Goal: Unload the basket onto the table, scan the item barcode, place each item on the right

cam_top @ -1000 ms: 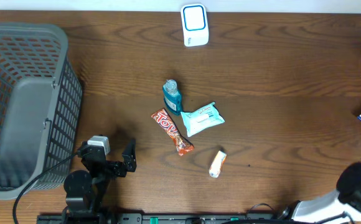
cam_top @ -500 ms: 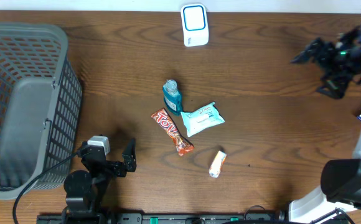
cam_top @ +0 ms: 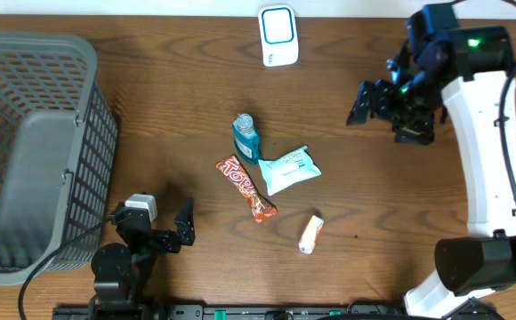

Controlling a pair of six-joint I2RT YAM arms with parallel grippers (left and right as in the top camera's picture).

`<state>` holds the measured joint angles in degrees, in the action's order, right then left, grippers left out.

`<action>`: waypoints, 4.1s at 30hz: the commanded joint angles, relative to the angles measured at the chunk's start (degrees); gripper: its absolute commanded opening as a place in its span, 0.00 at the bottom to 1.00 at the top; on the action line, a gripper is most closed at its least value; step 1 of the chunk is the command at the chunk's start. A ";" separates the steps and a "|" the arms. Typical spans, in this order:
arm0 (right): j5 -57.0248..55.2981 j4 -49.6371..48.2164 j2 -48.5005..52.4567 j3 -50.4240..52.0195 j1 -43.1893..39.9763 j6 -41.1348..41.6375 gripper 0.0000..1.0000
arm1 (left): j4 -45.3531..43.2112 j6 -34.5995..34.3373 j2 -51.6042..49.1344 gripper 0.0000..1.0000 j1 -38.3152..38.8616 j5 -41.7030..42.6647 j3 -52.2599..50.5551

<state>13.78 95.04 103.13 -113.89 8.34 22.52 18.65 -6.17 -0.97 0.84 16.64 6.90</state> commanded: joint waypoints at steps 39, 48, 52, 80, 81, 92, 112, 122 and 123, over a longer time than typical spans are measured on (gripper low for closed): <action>-7.04 -37.00 -12.76 55.71 31.58 28.30 0.52 | 1.51 -0.13 0.00 0.98 -0.24 0.87 -0.76; -7.91 -36.87 -5.68 55.71 33.77 30.84 0.34 | 1.51 -0.13 0.00 0.98 -0.24 0.87 -0.76; -8.87 -36.41 -5.51 55.71 33.75 30.84 0.30 | 1.51 -0.13 0.00 0.98 -0.24 0.87 -0.76; -7.98 -36.26 -5.51 59.98 33.75 30.01 0.01 | 1.51 -0.13 0.00 0.99 -0.24 0.87 -0.76; -6.32 -36.61 -5.51 59.82 33.59 28.17 0.01 | 1.51 -0.13 0.00 0.99 -0.24 0.87 -0.76; 48.46 -34.42 -5.53 52.92 23.43 -25.14 0.01 | 1.51 -0.13 0.00 0.99 -0.24 0.87 -0.76; 24.04 -48.15 -5.51 53.09 19.87 -22.14 0.01 | 1.51 -0.13 0.00 0.98 -0.24 0.87 -0.76; 24.30 -55.28 -5.51 58.42 20.63 -19.80 0.06 | 1.51 -0.13 0.00 0.98 -0.24 0.87 -0.76; 24.33 -55.84 -5.51 59.19 20.63 -19.78 0.06 | 1.51 -0.13 0.00 0.98 -0.24 0.87 -0.76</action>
<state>38.81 40.25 97.45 -57.28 28.62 2.09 18.68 -6.17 -1.02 0.84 16.64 6.90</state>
